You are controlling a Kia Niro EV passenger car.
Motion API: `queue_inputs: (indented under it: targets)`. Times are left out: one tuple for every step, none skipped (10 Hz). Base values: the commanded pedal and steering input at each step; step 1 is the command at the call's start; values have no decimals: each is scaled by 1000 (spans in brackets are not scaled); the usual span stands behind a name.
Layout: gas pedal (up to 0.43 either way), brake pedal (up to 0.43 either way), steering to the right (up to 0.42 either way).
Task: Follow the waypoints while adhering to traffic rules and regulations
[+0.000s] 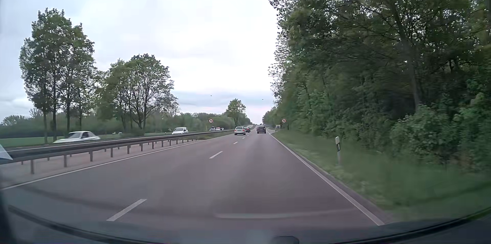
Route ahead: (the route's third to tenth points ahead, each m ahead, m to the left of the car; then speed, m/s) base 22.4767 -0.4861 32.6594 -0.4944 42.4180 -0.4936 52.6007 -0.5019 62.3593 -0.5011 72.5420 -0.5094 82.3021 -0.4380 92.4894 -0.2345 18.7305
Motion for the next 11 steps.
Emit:
queue_inputs:
  targets:
    - [138, 0, -1]
    - [138, 0, -1]
    - [138, 0, -1]
    - [138, 0, -1]
    - [138, 0, -1]
    - [138, 0, -1]
    - [138, 0, -1]
    - [138, 0, -1]
    - [138, 0, -1]
    - [138, 0, -1]
    - [138, 0, -1]
